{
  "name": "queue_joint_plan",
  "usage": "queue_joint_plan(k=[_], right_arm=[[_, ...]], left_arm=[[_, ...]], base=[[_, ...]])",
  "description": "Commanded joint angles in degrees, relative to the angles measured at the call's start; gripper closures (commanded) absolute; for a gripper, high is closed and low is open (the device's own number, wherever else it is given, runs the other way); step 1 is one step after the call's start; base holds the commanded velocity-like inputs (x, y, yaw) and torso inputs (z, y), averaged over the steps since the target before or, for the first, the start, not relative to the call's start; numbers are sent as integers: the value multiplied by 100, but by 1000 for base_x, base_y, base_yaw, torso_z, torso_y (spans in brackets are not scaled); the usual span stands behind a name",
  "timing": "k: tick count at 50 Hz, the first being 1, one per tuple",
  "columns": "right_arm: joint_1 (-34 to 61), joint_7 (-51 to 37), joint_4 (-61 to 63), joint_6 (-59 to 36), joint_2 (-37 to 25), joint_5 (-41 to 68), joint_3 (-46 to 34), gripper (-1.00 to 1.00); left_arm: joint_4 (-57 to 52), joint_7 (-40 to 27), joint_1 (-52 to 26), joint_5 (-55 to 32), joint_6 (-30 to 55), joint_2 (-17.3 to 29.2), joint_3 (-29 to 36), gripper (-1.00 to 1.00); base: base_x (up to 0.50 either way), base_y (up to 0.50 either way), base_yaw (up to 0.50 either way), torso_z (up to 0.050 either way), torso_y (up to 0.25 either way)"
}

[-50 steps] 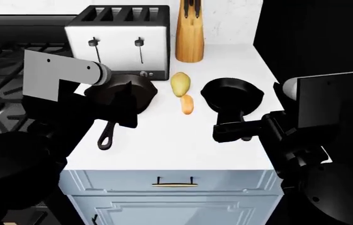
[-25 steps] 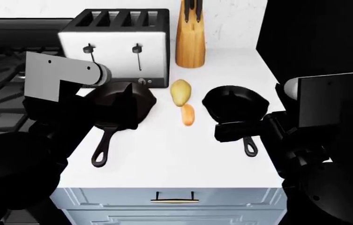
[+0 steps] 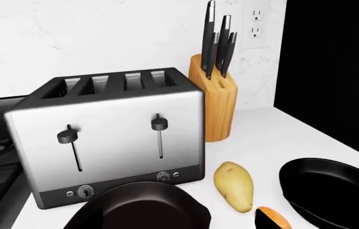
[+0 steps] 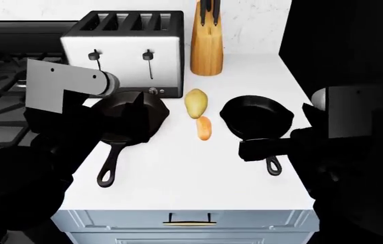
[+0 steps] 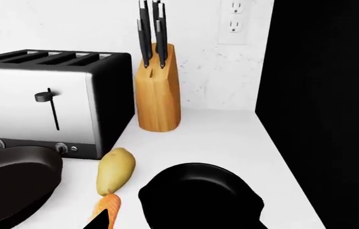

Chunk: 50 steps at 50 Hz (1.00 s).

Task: Place both pans onto different burners. Then place the potato and the sushi on different pans.

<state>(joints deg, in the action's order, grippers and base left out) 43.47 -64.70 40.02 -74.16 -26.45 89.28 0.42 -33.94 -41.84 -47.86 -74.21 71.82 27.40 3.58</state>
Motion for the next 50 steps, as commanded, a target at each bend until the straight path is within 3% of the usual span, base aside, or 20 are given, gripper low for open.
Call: queue_joint_plan(k=[1,13,29,50], right_arm=[[31,-2079,-652,519,-564,2368,-330,-100],[-475,-1868,-964,852,-373,1967,-325,-100],[-88,-1480,-1458,755,-53,1226,-758,-100],[99,-477,-1963,509,-159,-97,-1313,-100]], left_arm=[[-27,245,119,232,-215,43,102,-100],[38,529,252,515,-460,104,209,-100],[130,674,374,668,-646,143,271,-100],[355,944,466,1000,-917,139,487,-100]], base=[[0,0,0,0,0],[0,0,0,0,0],[0,0,0,0,0],[0,0,0,0,0]])
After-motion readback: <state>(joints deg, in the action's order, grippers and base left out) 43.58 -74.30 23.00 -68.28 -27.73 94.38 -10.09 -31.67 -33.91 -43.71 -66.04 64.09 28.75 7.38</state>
